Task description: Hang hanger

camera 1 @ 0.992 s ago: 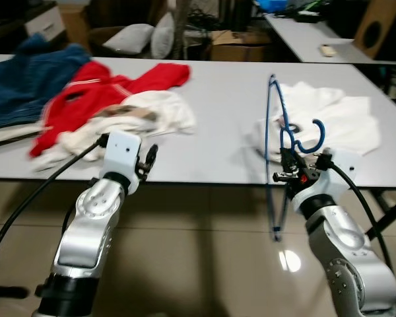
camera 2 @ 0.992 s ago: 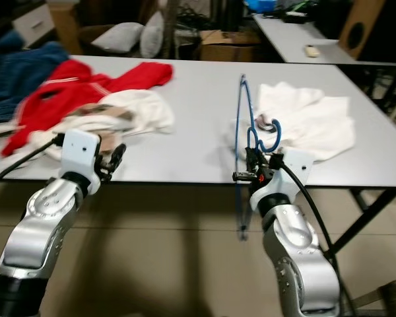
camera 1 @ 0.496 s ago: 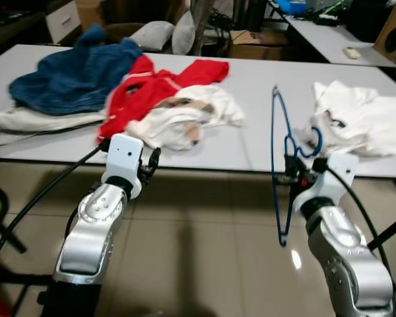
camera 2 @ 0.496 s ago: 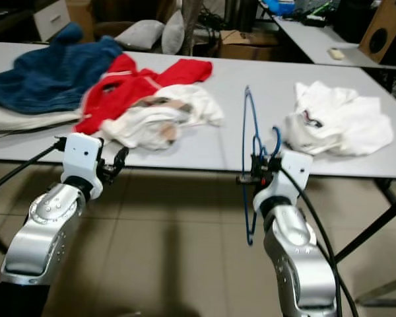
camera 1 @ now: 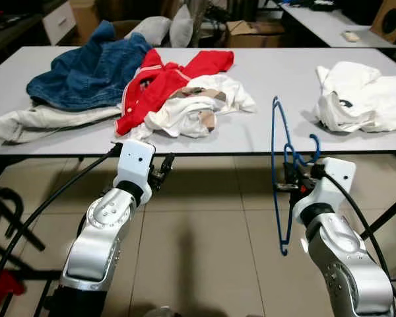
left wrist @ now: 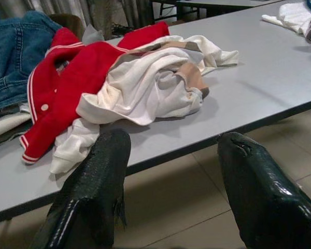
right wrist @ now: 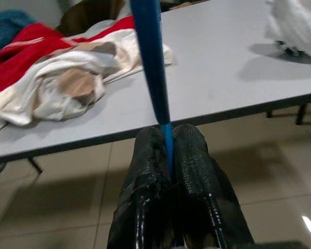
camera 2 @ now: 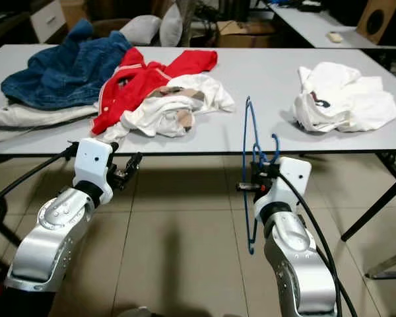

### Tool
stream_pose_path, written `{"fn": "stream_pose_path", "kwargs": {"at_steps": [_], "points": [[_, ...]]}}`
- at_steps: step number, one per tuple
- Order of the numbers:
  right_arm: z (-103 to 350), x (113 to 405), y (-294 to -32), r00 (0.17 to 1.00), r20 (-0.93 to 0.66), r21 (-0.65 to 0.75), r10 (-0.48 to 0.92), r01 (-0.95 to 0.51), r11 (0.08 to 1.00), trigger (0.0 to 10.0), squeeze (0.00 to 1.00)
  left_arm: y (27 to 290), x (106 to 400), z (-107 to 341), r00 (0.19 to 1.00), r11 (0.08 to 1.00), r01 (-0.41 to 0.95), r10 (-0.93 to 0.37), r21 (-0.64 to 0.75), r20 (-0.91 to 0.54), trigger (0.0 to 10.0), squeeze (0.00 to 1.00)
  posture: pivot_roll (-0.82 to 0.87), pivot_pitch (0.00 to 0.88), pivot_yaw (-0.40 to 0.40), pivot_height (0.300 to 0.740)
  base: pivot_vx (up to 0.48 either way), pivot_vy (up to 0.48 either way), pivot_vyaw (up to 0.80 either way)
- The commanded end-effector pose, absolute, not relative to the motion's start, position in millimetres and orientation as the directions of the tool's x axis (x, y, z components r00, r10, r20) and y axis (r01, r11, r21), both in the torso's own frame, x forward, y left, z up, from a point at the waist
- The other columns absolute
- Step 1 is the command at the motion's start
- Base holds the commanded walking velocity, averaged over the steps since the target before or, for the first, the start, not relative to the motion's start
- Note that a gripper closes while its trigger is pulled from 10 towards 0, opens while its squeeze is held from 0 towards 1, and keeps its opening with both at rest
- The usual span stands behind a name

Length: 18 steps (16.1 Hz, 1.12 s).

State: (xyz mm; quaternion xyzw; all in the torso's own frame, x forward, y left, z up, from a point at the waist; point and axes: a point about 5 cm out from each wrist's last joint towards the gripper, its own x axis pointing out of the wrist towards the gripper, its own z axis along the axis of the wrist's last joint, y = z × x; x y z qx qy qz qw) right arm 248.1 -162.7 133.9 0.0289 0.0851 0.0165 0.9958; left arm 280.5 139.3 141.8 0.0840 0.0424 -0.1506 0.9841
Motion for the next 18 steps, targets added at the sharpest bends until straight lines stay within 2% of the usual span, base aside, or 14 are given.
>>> {"fn": "stream_pose_path", "kwargs": {"at_steps": [1,2,5,10,16,18], "points": [[139.1,248.0,-162.8,0.989,-0.137,0.035,0.047,-0.042,0.998,10.0,0.00,138.6,279.8,145.3,0.949,0.937,0.314,-0.303,0.155,-0.088,10.0,0.00,-0.02,0.000,0.013,0.740,0.311,0.000,0.00],[142.6,249.4,-161.0,0.990,-0.118,-0.010,0.073,-0.074,0.997,10.0,0.00,138.3,282.6,145.8,0.954,0.945,0.298,-0.290,0.135,-0.078,10.0,0.00,-0.02,0.000,0.013,0.740,0.326,0.000,0.00],[142.4,252.4,-159.1,0.983,-0.130,0.001,0.130,-0.131,0.991,10.0,0.00,139.6,285.7,143.1,0.965,0.958,0.259,-0.251,0.123,-0.078,10.0,0.00,-0.02,0.000,0.007,0.740,0.331,0.000,-0.60],[142.7,257.2,-159.4,0.983,-0.104,-0.078,0.153,-0.161,0.984,10.0,0.00,151.4,283.8,139.9,0.978,0.970,0.201,-0.191,0.133,-0.088,10.0,0.00,-0.01,0.000,-0.028,0.740,0.334,0.000,0.00],[139.9,257.4,-158.2,0.974,-0.108,-0.050,0.198,-0.205,0.978,10.0,0.00,158.3,286.4,139.5,0.984,0.976,0.164,-0.153,0.143,-0.086,10.0,0.00,0.00,0.000,-0.021,0.740,0.325,0.000,0.00],[139.5,256.6,-154.8,0.967,-0.108,-0.121,0.232,-0.244,0.962,10.0,0.00,160.7,285.8,139.2,0.984,0.975,0.166,-0.155,0.145,-0.088,10.0,0.00,-0.01,0.000,-0.015,0.740,0.309,0.000,0.00]]}}
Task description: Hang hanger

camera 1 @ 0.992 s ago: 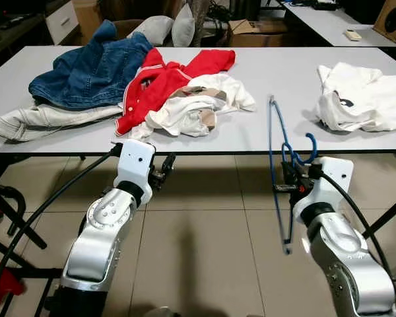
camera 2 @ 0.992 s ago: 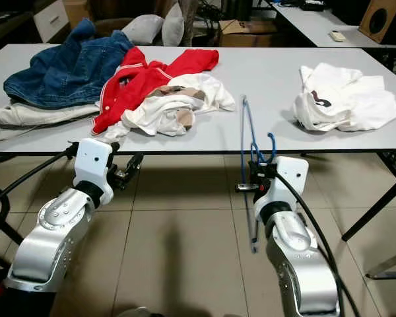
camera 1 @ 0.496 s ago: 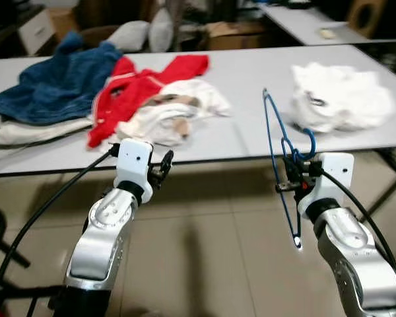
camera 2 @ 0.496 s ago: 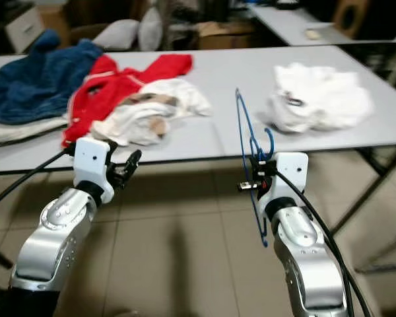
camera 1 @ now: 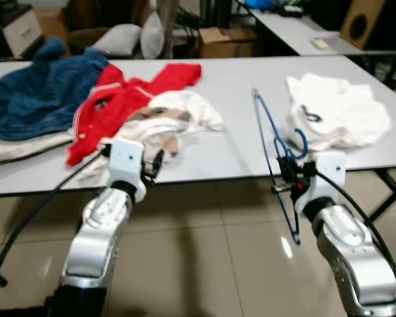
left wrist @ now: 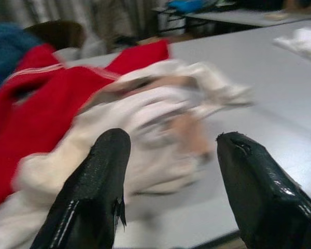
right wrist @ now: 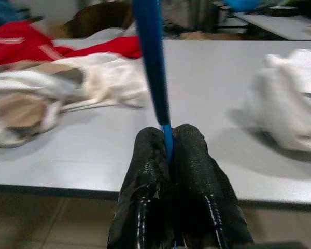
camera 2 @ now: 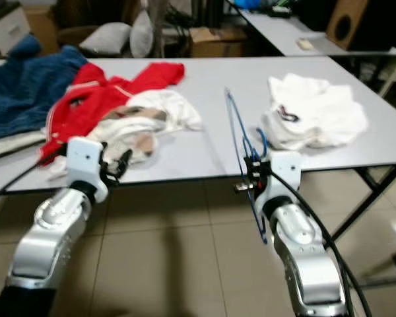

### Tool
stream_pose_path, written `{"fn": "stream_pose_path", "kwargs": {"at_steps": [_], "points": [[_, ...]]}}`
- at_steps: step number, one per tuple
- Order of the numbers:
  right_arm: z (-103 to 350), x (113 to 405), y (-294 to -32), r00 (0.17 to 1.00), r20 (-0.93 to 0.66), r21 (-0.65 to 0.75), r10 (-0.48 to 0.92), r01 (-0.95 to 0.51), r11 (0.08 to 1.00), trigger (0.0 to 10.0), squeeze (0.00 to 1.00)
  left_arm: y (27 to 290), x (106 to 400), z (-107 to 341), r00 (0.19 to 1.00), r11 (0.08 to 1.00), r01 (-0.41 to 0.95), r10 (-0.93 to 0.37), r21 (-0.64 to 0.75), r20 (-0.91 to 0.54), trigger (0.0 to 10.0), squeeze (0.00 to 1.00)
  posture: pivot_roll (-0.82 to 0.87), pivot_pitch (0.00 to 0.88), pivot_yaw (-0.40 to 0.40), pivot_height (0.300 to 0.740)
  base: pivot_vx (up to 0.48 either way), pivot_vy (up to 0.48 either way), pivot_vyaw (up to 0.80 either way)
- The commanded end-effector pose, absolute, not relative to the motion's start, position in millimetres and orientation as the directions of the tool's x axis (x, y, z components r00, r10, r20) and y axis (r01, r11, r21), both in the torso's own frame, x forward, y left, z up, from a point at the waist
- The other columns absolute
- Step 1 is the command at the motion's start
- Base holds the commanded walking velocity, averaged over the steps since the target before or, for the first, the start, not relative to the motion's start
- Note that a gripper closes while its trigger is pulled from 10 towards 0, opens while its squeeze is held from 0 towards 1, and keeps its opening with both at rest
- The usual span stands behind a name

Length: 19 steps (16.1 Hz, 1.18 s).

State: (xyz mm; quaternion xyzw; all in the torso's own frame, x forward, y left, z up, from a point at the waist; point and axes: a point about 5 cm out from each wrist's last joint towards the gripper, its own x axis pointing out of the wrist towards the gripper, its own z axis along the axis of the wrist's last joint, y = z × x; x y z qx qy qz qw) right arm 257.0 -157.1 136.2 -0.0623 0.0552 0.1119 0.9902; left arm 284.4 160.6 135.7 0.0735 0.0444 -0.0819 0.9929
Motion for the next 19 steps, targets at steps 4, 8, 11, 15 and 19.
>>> {"fn": "stream_pose_path", "kwargs": {"at_steps": [4,8,11,15,19], "points": [[140.5,257.5,-154.4,0.975,-0.082,-0.086,0.209,-0.215,0.973,10.0,0.00,160.7,290.5,138.5,0.981,0.970,0.186,-0.174,0.155,-0.087,10.0,0.00,-0.01,0.000,-0.018,0.740,0.299,0.000,0.40],[139.1,262.7,-157.2,0.976,-0.079,-0.066,0.204,-0.210,0.976,10.0,0.00,167.8,288.1,131.6,0.978,0.981,0.166,-0.152,0.095,-0.140,10.0,0.00,0.01,0.000,-0.028,0.740,0.000,0.000,0.00],[139.3,263.0,-153.4,0.973,-0.076,-0.050,0.218,-0.222,0.974,10.0,0.00,181.8,298.6,125.1,0.980,0.994,0.086,-0.072,0.068,-0.188,10.0,1.00,0.00,0.000,-0.021,0.740,0.000,0.000,0.00],[134.6,263.0,-155.9,0.971,-0.096,-0.057,0.220,-0.226,0.972,10.0,0.00,173.1,302.8,135.9,0.976,0.974,0.189,-0.173,0.122,-0.133,10.0,0.00,0.01,0.000,-0.012,0.740,0.000,0.000,0.00],[132.2,264.6,-157.8,0.977,-0.084,-0.019,0.194,-0.196,0.980,10.0,0.00,164.1,294.8,135.3,0.968,0.963,0.237,-0.223,0.131,-0.111,10.0,0.00,0.03,0.000,0.001,0.740,0.000,0.360,-0.50]]}}
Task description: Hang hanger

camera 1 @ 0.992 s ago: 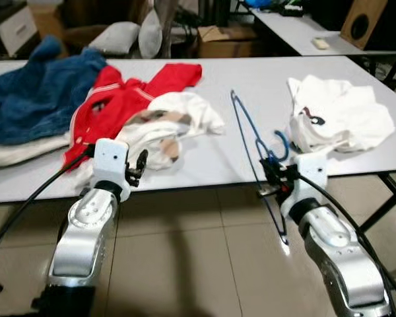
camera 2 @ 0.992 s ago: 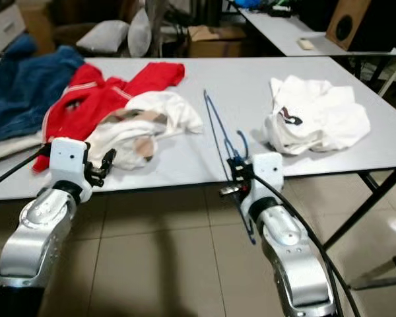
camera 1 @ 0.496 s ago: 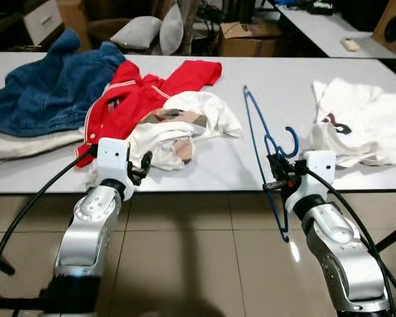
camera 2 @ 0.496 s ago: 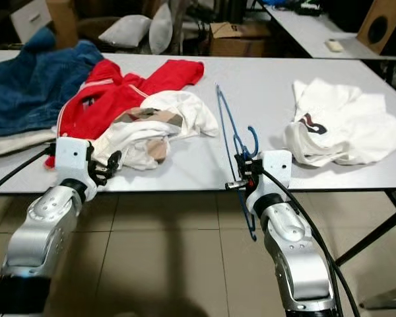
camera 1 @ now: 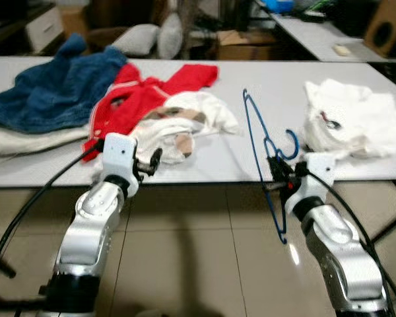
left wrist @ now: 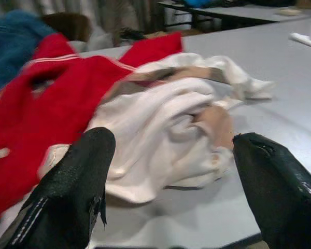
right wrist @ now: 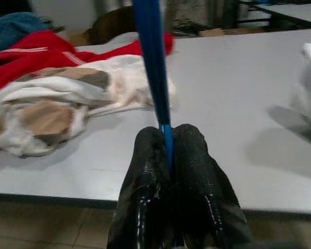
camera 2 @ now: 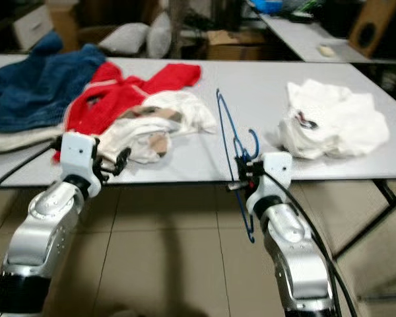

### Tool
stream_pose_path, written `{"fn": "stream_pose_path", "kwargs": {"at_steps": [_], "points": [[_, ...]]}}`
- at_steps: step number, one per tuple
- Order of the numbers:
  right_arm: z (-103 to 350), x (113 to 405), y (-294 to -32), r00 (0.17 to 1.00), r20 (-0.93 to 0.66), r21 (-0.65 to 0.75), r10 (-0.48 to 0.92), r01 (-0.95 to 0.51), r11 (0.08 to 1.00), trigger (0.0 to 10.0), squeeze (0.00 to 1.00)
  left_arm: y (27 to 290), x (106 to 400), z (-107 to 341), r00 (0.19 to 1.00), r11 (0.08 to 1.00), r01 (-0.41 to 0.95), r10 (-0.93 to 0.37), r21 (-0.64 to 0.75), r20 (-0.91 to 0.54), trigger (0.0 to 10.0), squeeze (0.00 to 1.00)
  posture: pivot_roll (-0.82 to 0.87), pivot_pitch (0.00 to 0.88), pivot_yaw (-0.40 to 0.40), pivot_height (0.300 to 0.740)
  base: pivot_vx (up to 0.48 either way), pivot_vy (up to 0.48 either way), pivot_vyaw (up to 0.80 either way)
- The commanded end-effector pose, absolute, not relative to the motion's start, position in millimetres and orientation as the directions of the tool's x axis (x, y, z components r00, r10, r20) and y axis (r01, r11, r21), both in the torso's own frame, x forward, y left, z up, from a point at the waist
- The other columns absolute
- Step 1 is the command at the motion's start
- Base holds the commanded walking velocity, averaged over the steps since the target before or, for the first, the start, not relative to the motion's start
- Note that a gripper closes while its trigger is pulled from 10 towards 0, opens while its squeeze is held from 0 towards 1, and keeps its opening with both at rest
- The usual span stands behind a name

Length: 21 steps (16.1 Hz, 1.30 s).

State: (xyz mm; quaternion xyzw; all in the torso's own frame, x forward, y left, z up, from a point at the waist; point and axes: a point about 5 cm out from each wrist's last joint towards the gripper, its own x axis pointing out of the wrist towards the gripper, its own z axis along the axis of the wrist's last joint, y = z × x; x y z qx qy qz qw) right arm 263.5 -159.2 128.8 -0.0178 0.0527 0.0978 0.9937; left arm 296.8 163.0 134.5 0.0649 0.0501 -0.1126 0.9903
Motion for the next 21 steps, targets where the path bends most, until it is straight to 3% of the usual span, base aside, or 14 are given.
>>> {"fn": "stream_pose_path", "kwargs": {"at_steps": [1,5,8,10,17,21], "points": [[131.1,263.4,-156.7,0.978,-0.086,-0.010,0.189,-0.190,0.982,10.0,0.00,164.2,293.4,133.6,0.966,0.960,0.245,-0.231,0.137,-0.115,10.0,0.00,0.02,0.000,0.010,0.740,0.000,0.480,-0.80],[127.7,259.8,-158.3,0.980,-0.094,-0.008,0.178,-0.179,0.984,10.0,0.00,162.3,297.9,138.6,0.974,0.948,0.222,-0.207,0.229,-0.088,10.0,0.00,0.02,0.000,0.012,0.740,0.000,0.240,-0.40],[130.8,262.9,-161.0,0.982,-0.082,-0.002,0.172,-0.173,0.985,10.0,0.00,159.7,297.4,137.3,0.977,0.957,0.209,-0.194,0.202,-0.092,10.0,0.00,0.01,0.000,0.013,0.740,0.000,-0.480,0.00],[132.2,262.7,-162.6,0.979,-0.082,-0.004,0.187,-0.188,0.982,10.0,0.00,158.6,293.2,134.3,0.979,0.969,0.196,-0.184,0.147,-0.093,10.0,0.00,0.00,0.000,0.010,0.740,0.000,0.000,0.00],[134.9,267.7,-167.9,0.971,-0.097,-0.051,0.219,-0.224,0.973,10.0,0.00,158.8,294.2,129.9,0.989,0.979,0.129,-0.116,0.156,-0.090,10.0,0.00,-0.01,0.000,-0.036,0.740,0.000,0.000,0.00],[134.9,270.4,-162.3,0.967,-0.100,-0.089,0.233,-0.242,0.966,10.0,0.00,164.0,297.5,132.4,0.992,0.983,0.100,-0.088,0.155,-0.085,10.0,0.00,0.00,0.000,-0.029,0.740,0.120,0.000,0.71]]}}
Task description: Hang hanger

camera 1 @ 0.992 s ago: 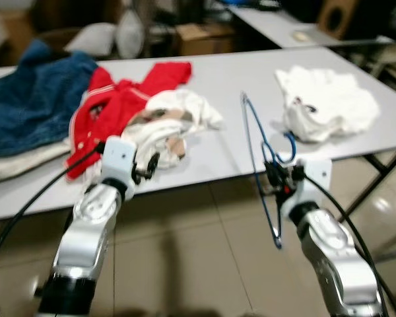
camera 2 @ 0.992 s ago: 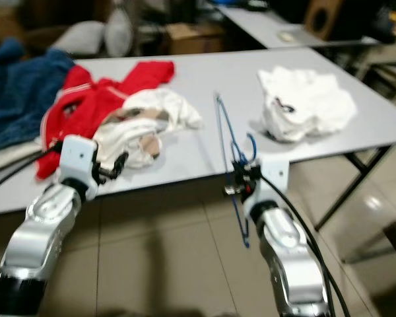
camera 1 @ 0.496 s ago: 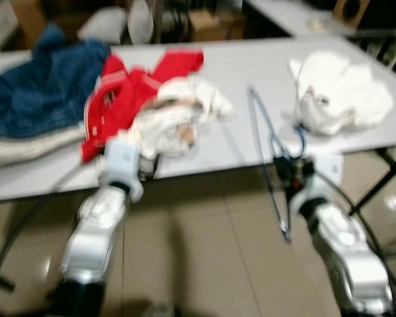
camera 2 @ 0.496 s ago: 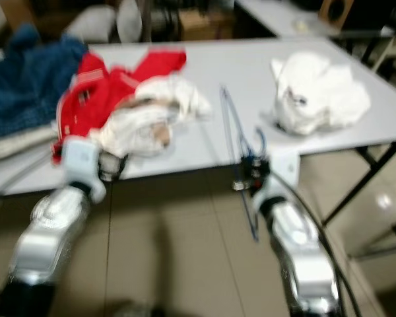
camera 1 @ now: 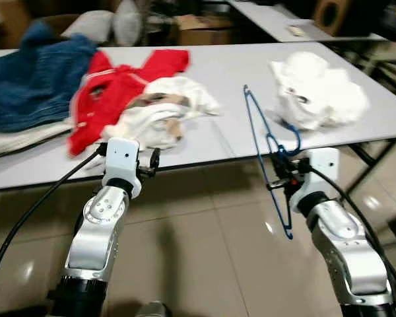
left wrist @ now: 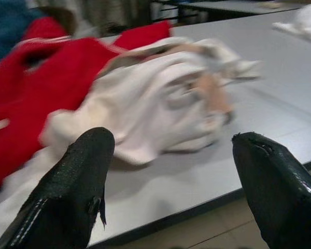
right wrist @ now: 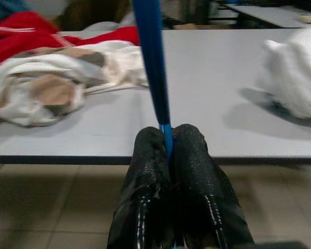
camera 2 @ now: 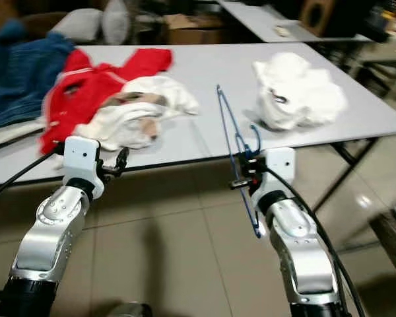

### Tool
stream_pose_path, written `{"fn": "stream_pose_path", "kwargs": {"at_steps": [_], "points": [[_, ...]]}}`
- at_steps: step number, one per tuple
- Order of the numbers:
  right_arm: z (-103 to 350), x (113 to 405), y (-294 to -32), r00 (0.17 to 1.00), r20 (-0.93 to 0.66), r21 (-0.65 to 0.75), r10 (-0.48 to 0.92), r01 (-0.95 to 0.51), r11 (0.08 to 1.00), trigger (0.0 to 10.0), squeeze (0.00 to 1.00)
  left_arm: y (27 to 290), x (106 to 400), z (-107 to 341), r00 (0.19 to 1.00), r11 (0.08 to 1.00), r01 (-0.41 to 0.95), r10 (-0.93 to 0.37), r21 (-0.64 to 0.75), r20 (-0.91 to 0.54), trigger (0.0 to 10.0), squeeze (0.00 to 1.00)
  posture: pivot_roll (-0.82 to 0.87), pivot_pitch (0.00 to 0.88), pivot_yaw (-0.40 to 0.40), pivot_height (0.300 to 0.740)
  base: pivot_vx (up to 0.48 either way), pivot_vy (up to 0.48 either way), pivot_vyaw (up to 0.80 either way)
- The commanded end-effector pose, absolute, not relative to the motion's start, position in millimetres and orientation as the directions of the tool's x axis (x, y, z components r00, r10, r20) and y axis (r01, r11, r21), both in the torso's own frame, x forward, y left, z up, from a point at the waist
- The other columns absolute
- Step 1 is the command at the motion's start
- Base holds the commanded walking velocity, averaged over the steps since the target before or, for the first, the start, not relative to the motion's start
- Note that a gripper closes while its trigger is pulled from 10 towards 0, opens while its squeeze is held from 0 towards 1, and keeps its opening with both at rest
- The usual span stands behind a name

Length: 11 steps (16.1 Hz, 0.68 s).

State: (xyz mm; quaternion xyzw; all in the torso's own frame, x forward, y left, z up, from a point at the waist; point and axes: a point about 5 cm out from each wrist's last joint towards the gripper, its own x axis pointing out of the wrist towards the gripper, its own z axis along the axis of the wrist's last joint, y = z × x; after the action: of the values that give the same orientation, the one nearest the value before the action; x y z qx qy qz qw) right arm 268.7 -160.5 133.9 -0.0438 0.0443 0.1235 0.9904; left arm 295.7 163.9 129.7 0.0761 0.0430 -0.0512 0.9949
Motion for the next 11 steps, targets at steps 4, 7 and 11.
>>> {"fn": "stream_pose_path", "kwargs": {"at_steps": [4,7,11], "points": [[133.6,267.8,-165.2,0.969,-0.103,-0.083,0.224,-0.233,0.969,10.0,0.00,161.4,298.0,130.9,0.991,0.983,0.107,-0.094,0.151,-0.090,10.0,0.00,-0.01,0.000,-0.024,0.740,0.243,0.000,0.00],[133.8,267.5,-165.3,0.968,-0.107,-0.100,0.226,-0.236,0.967,10.0,0.00,161.0,298.5,129.3,0.991,0.984,0.105,-0.092,0.145,-0.096,10.0,0.00,-0.02,0.000,-0.021,0.740,0.242,0.000,0.00],[131.5,265.0,-163.2,0.965,-0.116,-0.107,0.235,-0.247,0.963,10.0,0.00,162.0,296.2,128.9,0.990,0.983,0.108,-0.094,0.148,-0.101,10.0,0.00,-0.01,0.000,-0.022,0.740,0.241,0.000,0.00]]}}
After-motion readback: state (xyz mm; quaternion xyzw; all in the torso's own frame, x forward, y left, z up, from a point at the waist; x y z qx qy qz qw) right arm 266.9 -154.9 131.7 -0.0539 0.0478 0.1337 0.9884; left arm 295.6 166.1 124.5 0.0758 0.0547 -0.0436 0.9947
